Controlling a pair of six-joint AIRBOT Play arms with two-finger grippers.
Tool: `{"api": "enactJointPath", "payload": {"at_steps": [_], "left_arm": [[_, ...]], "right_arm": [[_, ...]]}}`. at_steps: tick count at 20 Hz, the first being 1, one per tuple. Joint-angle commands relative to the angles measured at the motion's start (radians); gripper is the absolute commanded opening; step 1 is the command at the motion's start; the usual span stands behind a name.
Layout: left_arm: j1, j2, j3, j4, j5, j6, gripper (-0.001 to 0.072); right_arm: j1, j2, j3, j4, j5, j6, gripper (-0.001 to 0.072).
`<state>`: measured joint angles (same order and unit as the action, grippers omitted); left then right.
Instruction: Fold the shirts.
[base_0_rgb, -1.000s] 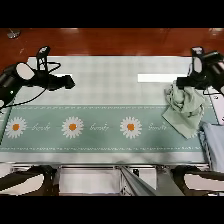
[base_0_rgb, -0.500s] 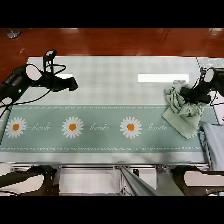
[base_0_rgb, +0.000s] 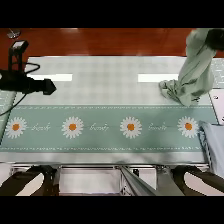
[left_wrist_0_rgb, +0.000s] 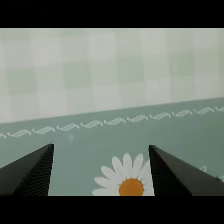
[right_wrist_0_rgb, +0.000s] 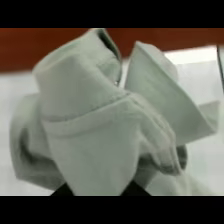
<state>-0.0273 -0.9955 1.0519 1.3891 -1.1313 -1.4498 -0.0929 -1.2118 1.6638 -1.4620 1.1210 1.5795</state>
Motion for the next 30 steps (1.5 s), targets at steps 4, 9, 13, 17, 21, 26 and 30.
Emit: {"api": "enactJointPath", "payload": {"at_steps": [4, 9, 13, 17, 21, 26, 30], "left_arm": [[-0.031, 0.374, -0.357, -0.093, 0.055, -0.042, 0.0701], [-0.031, 0.399, -0.419, -0.179, 0.119, -0.066, 0.0701], [-0.031, 0.390, -0.420, -0.186, 0.178, -0.066, 0.0701], [-0.031, 0.378, -0.422, -0.186, 0.207, -0.065, 0.0701], [-0.028, 0.359, -0.422, -0.174, 0.227, -0.062, 0.0701], [-0.029, 0.339, -0.422, -0.180, 0.206, -0.063, 0.0701], [0.061, 0.299, -0.409, -0.062, 0.152, -0.073, 0.0699]], "right_arm": [[0.202, 0.152, 0.250, 0.040, 0.049, -0.073, 0.0022], [0.447, 0.146, 0.273, 0.047, 0.123, -0.075, 0.0022], [0.630, 0.011, 0.175, 0.058, 0.204, -0.060, 0.0022], [0.756, -0.231, 0.018, 0.229, 0.070, -0.019, 0.0022], [0.826, -0.506, -0.002, 0.503, -0.069, 0.013, 0.0032], [0.689, -0.514, 0.012, 0.660, 0.026, -0.083, 0.0622], [0.367, -0.322, 0.002, 0.364, 0.299, -0.080, 0.0622]]}}
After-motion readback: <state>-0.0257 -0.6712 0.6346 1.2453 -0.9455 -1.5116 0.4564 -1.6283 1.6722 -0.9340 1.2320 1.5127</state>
